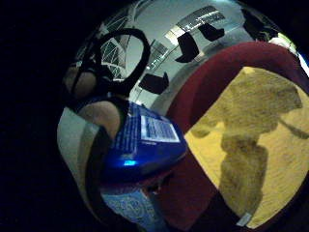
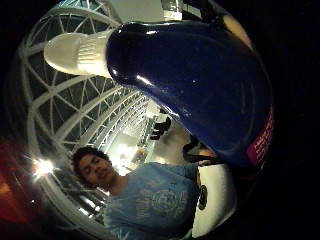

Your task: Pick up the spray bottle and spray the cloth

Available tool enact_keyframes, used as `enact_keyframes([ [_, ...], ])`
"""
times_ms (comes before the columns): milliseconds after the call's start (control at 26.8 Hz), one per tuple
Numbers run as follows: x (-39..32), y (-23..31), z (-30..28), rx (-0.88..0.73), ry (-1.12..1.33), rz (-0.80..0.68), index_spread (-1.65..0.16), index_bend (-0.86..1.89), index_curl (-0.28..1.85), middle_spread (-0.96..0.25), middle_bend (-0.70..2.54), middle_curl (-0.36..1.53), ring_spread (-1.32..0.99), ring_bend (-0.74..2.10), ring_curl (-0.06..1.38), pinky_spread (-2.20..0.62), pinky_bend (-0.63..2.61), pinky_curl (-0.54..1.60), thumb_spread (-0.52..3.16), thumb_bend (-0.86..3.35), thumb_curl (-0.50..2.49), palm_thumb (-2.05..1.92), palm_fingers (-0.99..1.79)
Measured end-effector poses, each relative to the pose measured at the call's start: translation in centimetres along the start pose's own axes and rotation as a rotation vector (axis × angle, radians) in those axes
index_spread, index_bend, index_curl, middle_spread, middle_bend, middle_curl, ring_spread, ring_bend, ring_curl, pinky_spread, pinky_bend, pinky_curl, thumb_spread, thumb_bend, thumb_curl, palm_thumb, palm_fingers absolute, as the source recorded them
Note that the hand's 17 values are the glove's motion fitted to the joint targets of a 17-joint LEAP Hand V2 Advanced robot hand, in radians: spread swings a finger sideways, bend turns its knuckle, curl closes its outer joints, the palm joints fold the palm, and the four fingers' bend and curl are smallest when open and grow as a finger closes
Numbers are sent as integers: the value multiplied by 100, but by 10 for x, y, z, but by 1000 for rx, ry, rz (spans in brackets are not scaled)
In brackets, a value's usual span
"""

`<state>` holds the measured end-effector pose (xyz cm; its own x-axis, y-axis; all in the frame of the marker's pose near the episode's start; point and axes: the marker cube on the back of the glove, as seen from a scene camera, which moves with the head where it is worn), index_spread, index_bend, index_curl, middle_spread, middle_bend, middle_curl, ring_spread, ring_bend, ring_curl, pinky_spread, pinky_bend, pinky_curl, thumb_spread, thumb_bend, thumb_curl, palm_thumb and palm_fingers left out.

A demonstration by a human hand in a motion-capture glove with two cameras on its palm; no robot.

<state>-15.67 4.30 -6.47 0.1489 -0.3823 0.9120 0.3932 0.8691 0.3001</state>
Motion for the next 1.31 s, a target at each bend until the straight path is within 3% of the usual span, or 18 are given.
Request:
enact_keyframes([
  [373, 30, 12, 100, -156, 65, -1, -32, 8, 17, -7, 25, 42, -6, 53, 36, 16, 37, 37, 81, -3, 56, 96, 91],
  [560, 37, 6, 126, -90, 61, 8, -33, 9, 18, -8, 24, 42, -6, 52, 36, 17, 36, 37, 81, -2, 56, 96, 90],
  [784, 40, 0, 130, -45, 60, 0, -33, 8, 18, -8, 24, 42, -6, 52, 36, 16, 36, 37, 81, -3, 56, 97, 90],
  [1045, 41, 7, 125, -126, 104, 0, -34, 2, 16, -7, 26, 43, -6, 54, 37, 16, 37, 37, 83, -4, 54, 94, 83],
  [1306, 25, 30, 65, -142, 256, -28, -35, 2, 11, -6, 30, 43, -5, 56, 38, 17, 40, 38, 87, -7, 47, 78, 73],
])
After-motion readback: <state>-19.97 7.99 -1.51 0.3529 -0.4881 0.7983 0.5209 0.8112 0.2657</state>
